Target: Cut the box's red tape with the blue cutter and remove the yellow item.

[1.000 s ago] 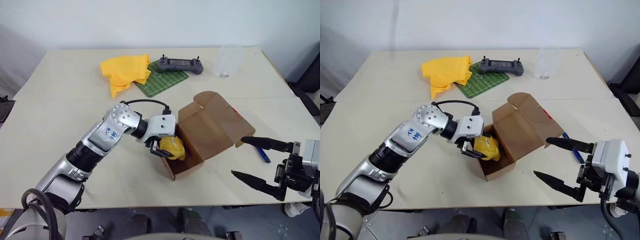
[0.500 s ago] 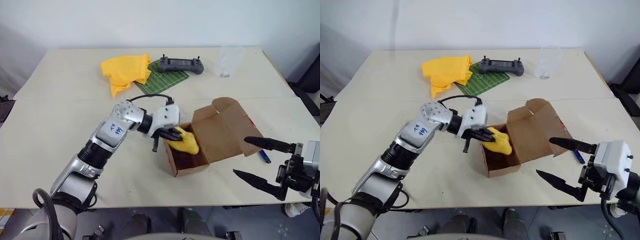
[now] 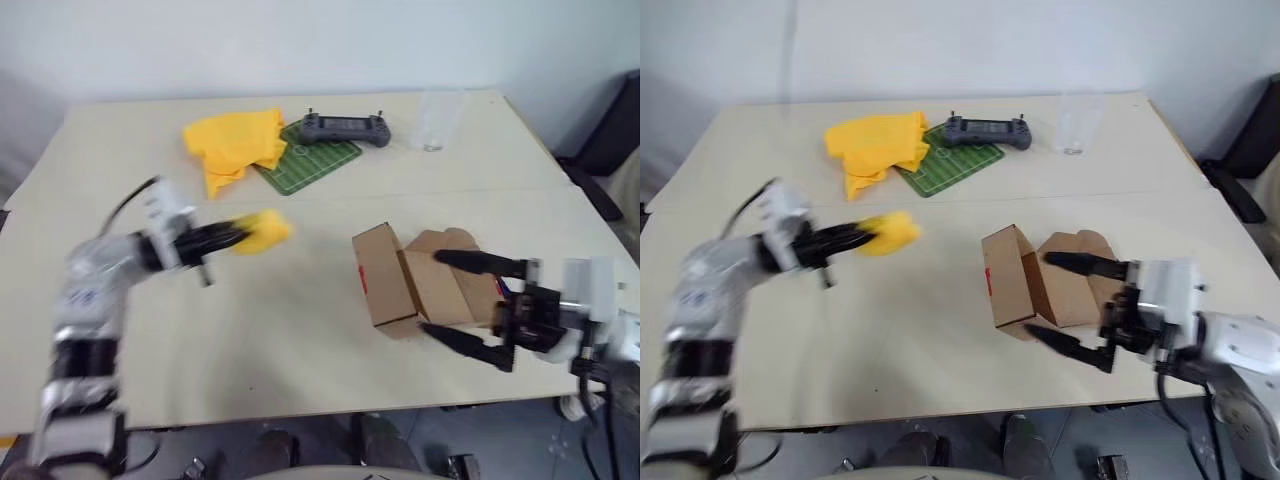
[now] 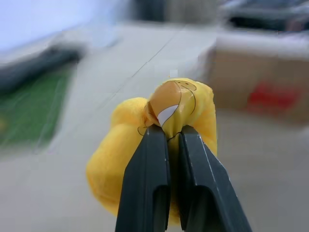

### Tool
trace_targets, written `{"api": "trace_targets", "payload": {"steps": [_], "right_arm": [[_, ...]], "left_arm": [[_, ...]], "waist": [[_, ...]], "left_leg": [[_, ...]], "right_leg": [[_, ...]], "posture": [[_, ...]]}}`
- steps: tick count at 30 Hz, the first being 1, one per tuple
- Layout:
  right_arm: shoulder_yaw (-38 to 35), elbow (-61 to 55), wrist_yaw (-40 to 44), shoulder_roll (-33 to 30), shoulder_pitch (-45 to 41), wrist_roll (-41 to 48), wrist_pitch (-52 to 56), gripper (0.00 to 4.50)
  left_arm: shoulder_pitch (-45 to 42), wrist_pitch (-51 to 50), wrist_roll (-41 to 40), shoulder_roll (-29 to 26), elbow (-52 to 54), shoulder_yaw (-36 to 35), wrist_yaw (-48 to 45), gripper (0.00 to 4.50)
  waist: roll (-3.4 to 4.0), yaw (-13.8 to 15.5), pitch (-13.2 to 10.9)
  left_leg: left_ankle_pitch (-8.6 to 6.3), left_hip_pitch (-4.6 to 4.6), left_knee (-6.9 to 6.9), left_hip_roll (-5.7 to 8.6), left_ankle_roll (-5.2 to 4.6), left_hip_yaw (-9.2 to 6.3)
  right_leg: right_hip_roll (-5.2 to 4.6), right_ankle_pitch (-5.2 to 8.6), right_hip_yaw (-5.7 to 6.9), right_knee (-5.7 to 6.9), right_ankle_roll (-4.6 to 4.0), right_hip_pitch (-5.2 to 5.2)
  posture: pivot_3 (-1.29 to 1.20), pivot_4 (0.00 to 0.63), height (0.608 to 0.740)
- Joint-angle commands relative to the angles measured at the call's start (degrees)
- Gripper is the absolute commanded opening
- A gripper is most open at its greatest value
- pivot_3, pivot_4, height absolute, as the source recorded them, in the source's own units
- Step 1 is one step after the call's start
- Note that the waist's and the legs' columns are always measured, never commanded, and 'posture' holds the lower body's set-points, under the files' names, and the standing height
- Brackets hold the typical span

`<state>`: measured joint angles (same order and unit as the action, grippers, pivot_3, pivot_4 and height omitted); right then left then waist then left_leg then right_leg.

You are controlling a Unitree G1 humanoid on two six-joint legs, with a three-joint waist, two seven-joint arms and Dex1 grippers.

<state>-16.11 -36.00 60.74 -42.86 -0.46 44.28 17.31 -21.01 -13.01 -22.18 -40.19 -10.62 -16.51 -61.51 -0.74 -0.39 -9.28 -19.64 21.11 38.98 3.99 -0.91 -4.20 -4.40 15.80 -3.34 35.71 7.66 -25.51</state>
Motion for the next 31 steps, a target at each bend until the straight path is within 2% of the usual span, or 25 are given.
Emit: {"api": "trace_targets", "payload": {"steps": [1,2,6,11,14,17,21,26,31], "right_arm": [[4.99,2.18,2.0,1.23,-4.46,-1.91,-2.3,4.5],[6.24,3.29,2.77,1.35,-5.33,-2.83,-2.75,4.5],[8.85,6.99,5.13,1.78,-7.16,-4.96,-5.09,4.5],[7.75,8.77,5.45,1.65,-7.25,-5.29,-6.26,4.5],[4.63,9.19,5.21,0.71,-5.74,-5.52,-7.23,4.5],[0.53,8.29,4.77,-0.49,-3.75,-3.82,-6.31,4.5],[-2.7,7.56,6.15,-1.79,0.21,-3.24,-6.71,4.5],[-7.76,7.39,9.09,-3.62,6.45,-4.56,-8.84,4.5],[-9.18,11.43,9.9,-4.35,5.86,-7.54,-12.31,4.5]], "left_arm": [[6.21,3.4,-1.91,-1.64,2.8,-5.45,-0.16,0.01],[7.91,3.88,-2.29,-1.66,3.32,-5.82,-0.56,0.01],[10.62,3.52,-2.99,-1.64,3.39,-5.55,-1.09,1.21],[9.23,1.5,-4.17,-1.73,5.07,-5.14,0.42,2.78],[9.77,-2.38,-7.4,-4.17,6.82,-7.42,-1.18,3.7],[12.55,-3.84,-8.32,-9.95,4.69,-13.43,-2.76,3.7],[21.6,3.94,-2.44,-14.46,1.6,-16.72,-4.76,3.7],[33.54,6.33,-2.2,-11.79,7.03,-21.57,-3.58,3.7],[34.01,9.75,-1.83,-7.42,9.86,-21.48,2.0,3.7]], "waist": [[-0.04,0.89,-0.02],[-0.04,1.83,-0.03],[-0.11,3.62,0.0],[-0.11,3.08,0.0],[-0.11,2.34,0.0],[-0.13,1.25,-0.01],[0.06,0.26,-0.01],[0.1,0.5,-0.06],[0.03,1.59,-0.03]], "left_leg": [[-0.02,0.02,0.02,-0.01,0.0,0.0],[-0.03,0.07,0.08,0.05,-0.04,-0.08],[-0.12,0.06,0.14,0.27,-0.23,-0.19],[-0.17,0.06,0.12,0.19,-0.16,-0.17],[-0.18,0.06,0.08,0.1,-0.11,-0.14],[-0.19,0.09,0.04,0.04,-0.09,-0.12],[-0.23,-0.05,-0.15,-0.02,-0.1,0.04],[-0.27,-0.03,-0.23,-0.04,-0.18,0.06],[-0.36,-0.13,-0.09,-0.05,-0.28,0.05]], "right_leg": [[0.0,0.0,0.04,-0.04,-0.01,0.0],[-0.08,0.01,0.13,-0.11,-0.02,0.03],[-0.26,0.01,0.22,-0.24,-0.02,0.18],[-0.16,0.01,0.21,-0.19,-0.02,0.13],[-0.09,0.01,0.21,-0.1,-0.03,0.07],[-0.05,0.02,0.19,-0.11,-0.05,0.06],[-0.03,0.05,0.12,-0.16,-0.11,0.05],[-0.06,0.06,0.1,-0.26,-0.12,0.07],[-0.17,0.03,0.09,-0.6,-0.07,0.34]], "posture": [[0.0,0.15,0.74],[0.0,0.15,0.74],[0.0,0.15,0.74],[0.0,0.15,0.74],[0.0,0.15,0.74],[0.0,0.15,0.74],[0.0,0.15,0.74],[0.0,0.15,0.74],[0.0,0.15,0.74]]}}
